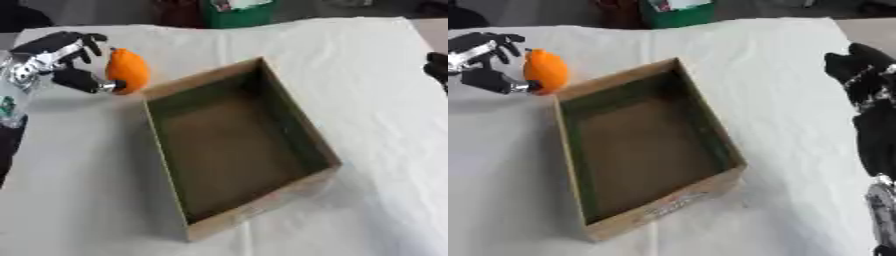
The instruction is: Pick up objects on the table and place them in the box.
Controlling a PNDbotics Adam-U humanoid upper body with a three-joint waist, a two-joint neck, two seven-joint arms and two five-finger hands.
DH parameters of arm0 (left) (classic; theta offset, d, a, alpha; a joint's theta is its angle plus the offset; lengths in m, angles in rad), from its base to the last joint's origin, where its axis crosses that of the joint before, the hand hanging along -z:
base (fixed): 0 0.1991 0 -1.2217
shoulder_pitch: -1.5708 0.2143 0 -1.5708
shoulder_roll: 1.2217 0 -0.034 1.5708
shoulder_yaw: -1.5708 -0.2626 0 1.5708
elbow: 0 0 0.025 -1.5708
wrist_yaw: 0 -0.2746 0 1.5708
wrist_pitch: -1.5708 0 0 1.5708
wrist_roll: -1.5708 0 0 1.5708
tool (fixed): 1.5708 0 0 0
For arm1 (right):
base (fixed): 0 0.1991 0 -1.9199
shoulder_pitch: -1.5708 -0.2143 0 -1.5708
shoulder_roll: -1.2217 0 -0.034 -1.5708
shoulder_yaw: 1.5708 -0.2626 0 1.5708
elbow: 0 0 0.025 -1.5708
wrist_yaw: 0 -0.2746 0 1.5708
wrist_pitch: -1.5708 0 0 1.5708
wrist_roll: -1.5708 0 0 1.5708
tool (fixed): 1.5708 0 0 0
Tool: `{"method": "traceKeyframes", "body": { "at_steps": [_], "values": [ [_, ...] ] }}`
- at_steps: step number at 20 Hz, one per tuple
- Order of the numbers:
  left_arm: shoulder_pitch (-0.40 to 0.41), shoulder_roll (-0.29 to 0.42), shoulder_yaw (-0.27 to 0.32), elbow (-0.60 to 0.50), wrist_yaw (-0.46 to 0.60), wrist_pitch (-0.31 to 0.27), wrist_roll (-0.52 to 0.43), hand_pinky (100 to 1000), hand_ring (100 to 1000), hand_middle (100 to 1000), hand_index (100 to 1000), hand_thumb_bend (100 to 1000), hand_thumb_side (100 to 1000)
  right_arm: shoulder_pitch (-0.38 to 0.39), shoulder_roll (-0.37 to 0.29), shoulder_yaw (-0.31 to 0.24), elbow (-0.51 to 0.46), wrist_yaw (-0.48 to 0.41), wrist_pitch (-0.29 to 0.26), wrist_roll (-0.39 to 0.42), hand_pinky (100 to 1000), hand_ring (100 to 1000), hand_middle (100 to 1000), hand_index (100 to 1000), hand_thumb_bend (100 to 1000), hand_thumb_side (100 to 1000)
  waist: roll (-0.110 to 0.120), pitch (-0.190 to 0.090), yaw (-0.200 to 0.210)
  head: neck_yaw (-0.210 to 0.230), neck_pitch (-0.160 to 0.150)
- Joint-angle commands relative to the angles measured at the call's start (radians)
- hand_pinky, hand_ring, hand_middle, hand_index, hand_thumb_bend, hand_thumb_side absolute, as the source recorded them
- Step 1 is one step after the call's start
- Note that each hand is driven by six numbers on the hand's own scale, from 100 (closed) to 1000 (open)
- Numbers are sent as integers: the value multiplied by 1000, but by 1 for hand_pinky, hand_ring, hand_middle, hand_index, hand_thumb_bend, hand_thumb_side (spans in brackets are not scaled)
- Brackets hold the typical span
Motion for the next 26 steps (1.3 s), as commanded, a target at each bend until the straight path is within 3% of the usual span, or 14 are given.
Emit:
{"method": "traceKeyframes", "body": {
  "at_steps": [1,8,12,15,19,26],
  "values": [
    [-27,9,17,5,-6,20,20,493,717,755,958,566,573,-8,-9,-1,-20,5,2,-1,906,868,708,869,100,1000,-1,-16,-3,4,-10],
    [-23,-1,21,28,-25,29,76,455,688,709,881,437,524,-10,-4,-1,-20,8,6,-1,908,868,707,869,100,1000,1,-11,-8,1,-7],
    [-20,-2,23,35,-30,28,84,405,654,680,801,100,357,-10,0,-2,-20,8,8,-4,910,868,706,870,100,1000,2,-11,-9,-1,-4],
    [-17,-2,24,36,-27,24,98,386,637,675,785,100,308,-9,2,-3,-20,8,10,-6,910,868,706,870,100,1000,2,-12,-10,-1,-3],
    [-12,-2,28,33,10,14,117,364,600,651,749,100,364,-6,5,-5,-20,11,16,-10,912,869,705,870,100,1000,1,-17,-9,-4,5],
    [-1,22,18,-72,117,0,181,340,558,602,730,100,358,-2,5,-6,-20,13,27,-20,912,870,706,870,100,1000,-2,-31,3,-28,30]
  ]
}}
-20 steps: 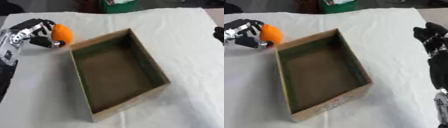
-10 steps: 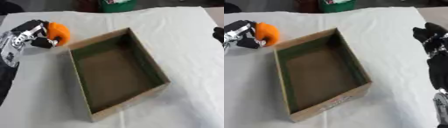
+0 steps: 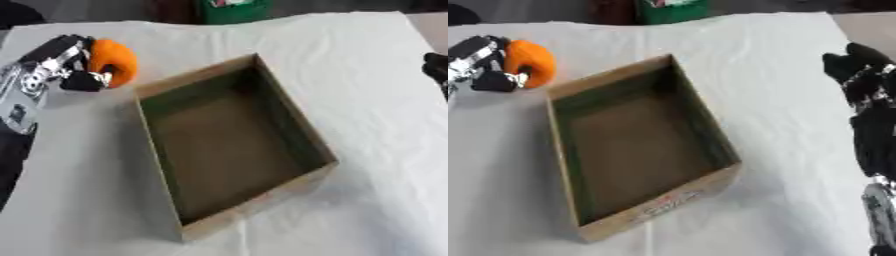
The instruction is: Pick up objects on the table and place them in the box.
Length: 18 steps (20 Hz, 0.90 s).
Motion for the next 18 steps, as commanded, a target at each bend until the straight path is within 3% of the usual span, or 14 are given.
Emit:
{"method": "traceKeyframes", "body": {
  "at_steps": [1,7,11,14,18],
  "values": [
    [-12,46,-1,-88,41,-1,42,333,552,597,729,100,357,-2,-13,-6,-20,3,4,-9,911,870,707,871,100,1000,-3,-34,3,-16,13],
    [10,64,-18,-309,83,31,140,324,542,585,725,100,360,-2,-21,-5,-20,-12,7,-19,911,869,707,870,100,1000,-1,-58,15,-36,25],
    [32,54,-50,-473,129,64,149,309,538,575,712,100,365,-5,-25,-5,-20,-22,16,-25,910,868,707,870,100,1000,7,-78,22,-36,35],
    [53,15,-88,-568,117,82,143,302,537,571,706,100,367,-4,-26,-6,-20,-28,22,-32,909,866,706,869,100,1000,13,-93,30,-30,40],
    [78,-48,-127,-617,75,83,117,297,531,560,696,100,364,-6,-27,-9,-20,-35,25,-46,907,865,705,868,100,1000,15,-103,43,-26,41]
  ]
}}
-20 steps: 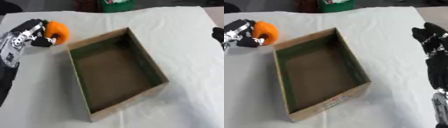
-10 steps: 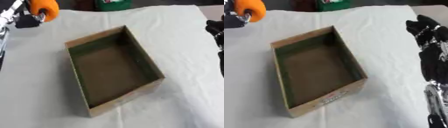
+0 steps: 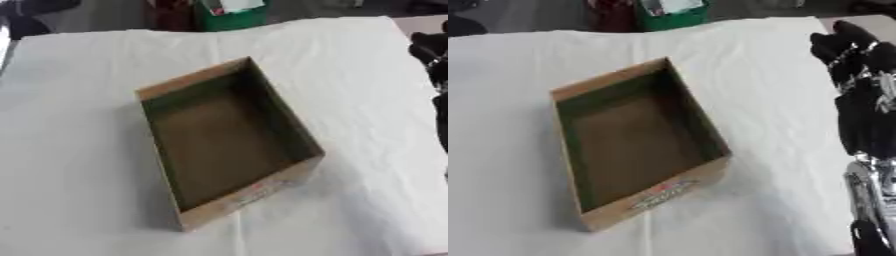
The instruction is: Pick up objects on the table and place them in the box.
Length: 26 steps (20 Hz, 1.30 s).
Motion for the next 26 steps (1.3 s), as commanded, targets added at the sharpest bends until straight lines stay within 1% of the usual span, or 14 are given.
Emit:
{"method": "traceKeyframes", "body": {
  "at_steps": [1,3,5,7,9,10,11,12,16,18,20,23,26],
  "values": [
    [10,-53,-33,-60,-33,-4,-23,298,531,560,696,100,363,-9,-27,-10,-20,-15,1,-17,907,865,705,867,100,1000,-3,-27,8,4,6],
    [50,-112,-63,-94,-75,-17,-54,296,529,559,695,100,358,-16,-30,-9,-20,-21,2,-26,906,864,705,867,100,1000,-3,-29,13,6,7],
    [93,-160,-85,-123,-123,-16,-78,294,524,556,691,100,354,-21,-30,-9,-20,-25,2,-30,907,865,704,867,100,1000,-1,-29,17,6,10],
    [131,-195,-104,-139,-161,-11,-101,295,523,554,690,100,351,-23,-29,-9,-20,-27,5,-32,908,865,704,867,100,1000,1,-28,21,9,11],
    [160,-220,-121,-144,-175,-9,-125,297,523,555,690,100,347,-23,-27,-9,-20,-26,8,-32,909,865,704,867,100,1000,2,-27,25,10,12],
    [170,-227,-130,-144,-185,-13,-136,297,524,555,690,100,348,-24,-27,-9,-20,-26,9,-33,910,865,704,867,100,1000,2,-27,27,9,12],
    [177,-233,-137,-144,-195,-17,-144,297,525,554,690,100,280,-24,-26,-9,-20,-26,10,-33,910,865,703,867,100,1000,2,-27,28,9,12],
    [182,-237,-144,-141,-203,-22,-155,297,527,559,692,100,351,-24,-25,-8,-20,-26,11,-32,911,866,703,867,100,1000,2,-26,29,8,12],
    [184,-244,-174,-110,-231,-48,-219,301,538,570,697,100,356,-21,-22,-9,-20,-22,15,-31,912,866,703,867,100,1000,3,-27,28,1,15],
    [184,-246,-191,-75,-234,-65,-265,304,552,562,687,100,362,-20,-21,-9,-20,-22,16,-31,912,866,703,867,100,1000,4,-28,28,-5,19],
    [183,-250,-206,-30,-232,-79,-310,331,565,571,684,100,367,-20,-21,-8,-20,-22,17,-30,913,867,702,867,100,1000,5,-28,28,-13,21],
    [173,-253,-222,21,-240,-105,-367,338,579,584,689,100,366,-20,-18,-6,-20,-21,20,-28,913,867,702,867,100,1000,5,-28,29,-26,25],
    [160,-253,-239,58,-267,-142,-429,369,622,633,733,100,343,-21,-17,-5,-20,-22,23,-26,914,867,702,866,100,1000,6,-28,29,-38,27]
  ]
}}
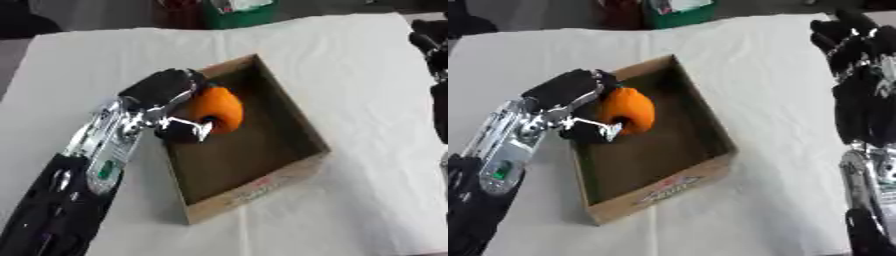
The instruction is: Pick up objects on the table and place them in the box.
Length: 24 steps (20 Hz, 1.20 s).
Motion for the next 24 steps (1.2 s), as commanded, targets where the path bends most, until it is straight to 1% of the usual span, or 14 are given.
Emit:
{"method": "traceKeyframes", "body": {
  "at_steps": [1,4,8,9,10,12,13,14,15,17,20,22,23,24],
  "values": [
    [-31,-1,-12,21,-28,-37,-72,378,634,647,745,100,335,-10,-12,-5,-20,-1,5,1,914,867,702,866,100,1000,-2,-24,0,-13,8],
    [-39,0,-10,35,-65,-71,-150,416,667,683,790,100,345,-9,-10,-5,-20,0,7,2,915,868,701,866,100,1000,-1,-24,-1,-16,9],
    [-46,1,4,33,-112,-95,-206,469,730,750,866,100,503,-9,-8,-5,-20,0,9,3,915,868,701,866,100,1000,1,-25,-4,-9,6],
    [-47,2,10,27,-124,-94,-209,481,741,761,884,197,562,-9,-8,-5,-20,0,9,3,915,868,701,866,100,1000,0,-25,-4,-7,7],
    [-48,3,14,19,-135,-93,-208,493,752,772,897,372,616,-9,-8,-5,-20,0,9,3,915,868,701,866,100,1000,0,-25,-4,-6,7],
    [-51,7,23,-8,-165,-85,-192,513,770,792,919,673,715,-8,-8,-5,-20,0,8,3,915,868,701,866,100,1000,-1,-25,-4,-5,6],
    [-53,9,28,-24,-180,-81,-180,515,772,794,922,769,738,-8,-7,-5,-20,0,8,4,916,868,701,866,100,1000,-2,-25,-4,-3,5],
    [-54,11,32,-39,-193,-77,-167,517,777,799,927,902,767,-8,-7,-5,-20,0,8,4,916,868,700,866,100,1000,-2,-24,-4,-2,3],
    [-56,14,34,-54,-208,-75,-152,518,778,800,928,970,780,-7,-6,-5,-20,0,9,5,916,868,700,866,100,1000,-2,-24,-5,0,2],
    [-56,16,40,-78,-226,-68,-123,516,775,796,925,1000,857,-7,-5,-5,-20,1,9,6,916,869,700,865,100,1000,-3,-23,-6,1,0],
    [-52,17,61,-130,-233,-33,-45,516,769,784,915,1000,905,-5,-3,-6,-20,3,10,6,917,870,701,865,100,1000,-6,-22,-5,-1,-2],
    [-44,23,79,-184,-210,-2,38,520,767,779,915,1000,927,-6,-3,-7,-20,4,9,5,917,870,701,866,100,1000,-7,-21,-5,-1,-2],
    [-37,27,91,-216,-185,15,85,522,756,749,914,913,987,-6,-3,-7,-20,3,8,4,916,869,701,866,100,1000,-8,-20,-3,-2,0],
    [-26,32,107,-248,-148,35,134,524,748,728,910,876,986,-7,-3,-8,-20,3,8,3,916,869,701,866,100,1000,-8,-20,-2,-3,1]
  ]
}}
